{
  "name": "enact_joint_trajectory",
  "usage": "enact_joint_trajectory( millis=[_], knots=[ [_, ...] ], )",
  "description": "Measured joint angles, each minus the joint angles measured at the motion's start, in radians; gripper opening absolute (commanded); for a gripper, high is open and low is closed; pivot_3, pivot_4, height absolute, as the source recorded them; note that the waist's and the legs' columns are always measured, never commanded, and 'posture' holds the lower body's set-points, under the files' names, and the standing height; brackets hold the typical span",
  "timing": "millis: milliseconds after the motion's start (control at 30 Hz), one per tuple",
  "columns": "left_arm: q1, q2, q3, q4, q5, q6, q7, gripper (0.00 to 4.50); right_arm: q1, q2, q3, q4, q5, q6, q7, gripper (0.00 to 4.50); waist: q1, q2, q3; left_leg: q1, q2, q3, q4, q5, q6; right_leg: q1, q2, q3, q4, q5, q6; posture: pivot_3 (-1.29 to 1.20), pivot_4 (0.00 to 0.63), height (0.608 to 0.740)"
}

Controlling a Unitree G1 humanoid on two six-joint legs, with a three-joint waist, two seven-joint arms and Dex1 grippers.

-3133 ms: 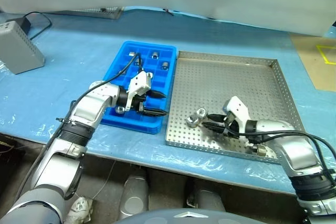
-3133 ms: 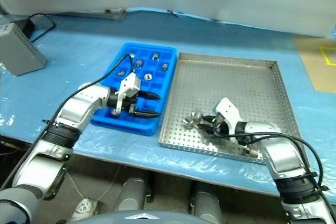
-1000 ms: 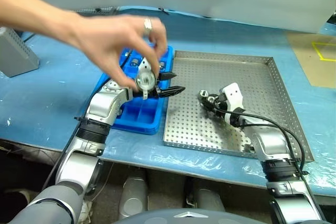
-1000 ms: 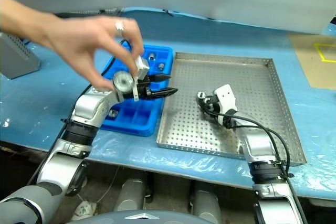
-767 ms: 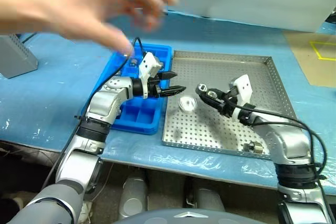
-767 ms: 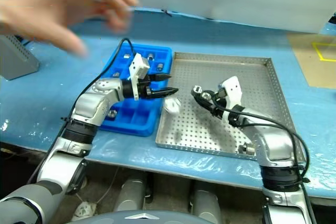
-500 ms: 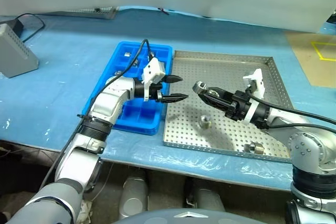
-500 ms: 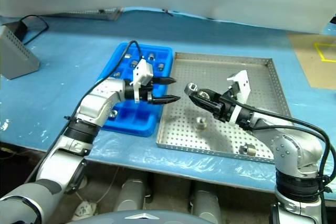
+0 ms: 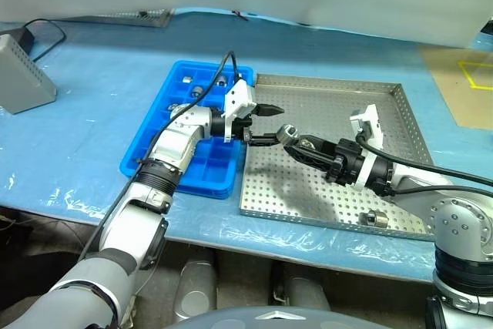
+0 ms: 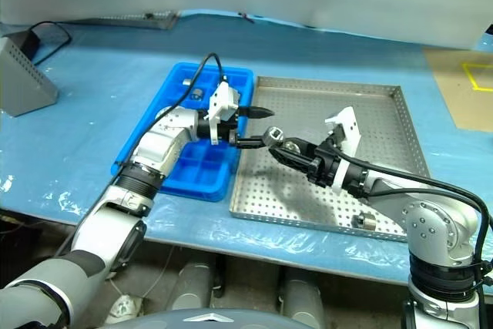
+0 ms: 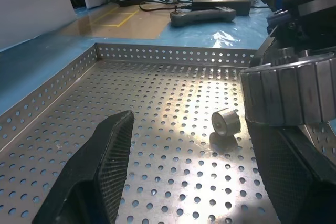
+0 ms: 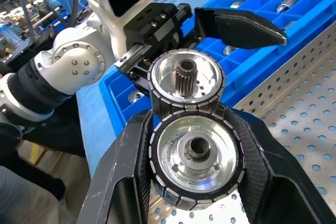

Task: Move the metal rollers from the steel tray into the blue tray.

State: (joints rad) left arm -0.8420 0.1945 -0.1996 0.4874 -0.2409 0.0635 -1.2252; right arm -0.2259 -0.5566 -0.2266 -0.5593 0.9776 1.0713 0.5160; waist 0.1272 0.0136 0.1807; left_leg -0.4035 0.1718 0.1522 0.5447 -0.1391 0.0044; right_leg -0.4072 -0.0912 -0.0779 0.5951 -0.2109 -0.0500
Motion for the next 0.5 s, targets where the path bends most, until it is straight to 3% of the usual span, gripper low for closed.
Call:
enact_joint_trajectory(
  millis=[233,500],
  knots=[
    [-0.022,0.019,0.005,0.056,0.023,-0.139,-0.109,3.60,0.016,0.000,0.025,0.000,0.005,-0.022,0.016,1.73,0.000,0.000,0.000,0.000,0.000,0.000,0.000,-0.001,0.001,0.000,0.000,0.000,-0.001,0.000,0.000,0.01,0.150,0.740],
    [-0.043,-0.036,0.035,0.204,0.048,-0.598,-0.167,3.60,0.043,-0.013,0.038,0.014,-0.005,-0.079,0.031,1.73,0.001,0.000,0.000,-0.001,-0.001,0.000,0.001,-0.002,0.004,0.002,-0.002,-0.001,-0.005,0.002,0.003,0.00,0.150,0.740]
  ],
)
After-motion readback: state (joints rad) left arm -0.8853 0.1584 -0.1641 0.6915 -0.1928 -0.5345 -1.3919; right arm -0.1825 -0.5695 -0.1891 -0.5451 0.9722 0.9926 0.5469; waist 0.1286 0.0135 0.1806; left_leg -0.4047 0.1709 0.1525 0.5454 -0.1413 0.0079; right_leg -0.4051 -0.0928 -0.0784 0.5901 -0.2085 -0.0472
